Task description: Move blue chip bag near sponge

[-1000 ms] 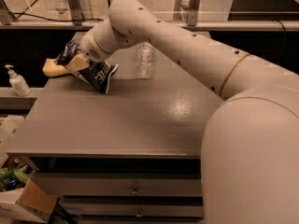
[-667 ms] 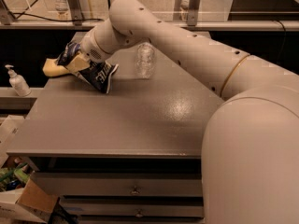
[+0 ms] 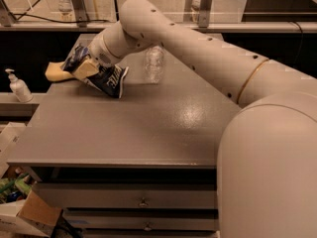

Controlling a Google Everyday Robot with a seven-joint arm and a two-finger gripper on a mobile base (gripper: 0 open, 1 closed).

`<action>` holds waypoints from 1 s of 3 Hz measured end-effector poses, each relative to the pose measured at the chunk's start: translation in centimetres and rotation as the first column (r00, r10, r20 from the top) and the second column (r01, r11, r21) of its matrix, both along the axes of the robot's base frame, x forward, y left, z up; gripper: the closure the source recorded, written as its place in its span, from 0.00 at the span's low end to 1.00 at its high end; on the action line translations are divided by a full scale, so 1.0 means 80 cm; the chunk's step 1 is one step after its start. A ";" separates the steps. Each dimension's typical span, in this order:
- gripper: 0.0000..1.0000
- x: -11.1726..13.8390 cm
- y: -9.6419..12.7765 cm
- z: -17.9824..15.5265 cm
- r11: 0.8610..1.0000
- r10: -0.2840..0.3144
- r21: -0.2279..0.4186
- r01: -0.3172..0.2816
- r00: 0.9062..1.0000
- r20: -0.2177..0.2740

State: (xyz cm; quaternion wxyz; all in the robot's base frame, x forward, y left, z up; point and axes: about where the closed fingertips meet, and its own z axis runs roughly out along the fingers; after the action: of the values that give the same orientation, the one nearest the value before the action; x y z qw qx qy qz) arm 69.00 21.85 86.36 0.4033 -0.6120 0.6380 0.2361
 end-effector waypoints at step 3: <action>0.00 0.004 -0.015 0.021 0.999 -0.021 0.033 0.020 0.999 0.033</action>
Offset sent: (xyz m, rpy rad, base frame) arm 0.0066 -0.0134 0.0163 0.0218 -0.0265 -0.0250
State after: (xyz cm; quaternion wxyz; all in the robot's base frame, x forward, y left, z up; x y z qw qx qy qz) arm 69.29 20.63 88.06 0.4263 -0.6026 0.6334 0.2323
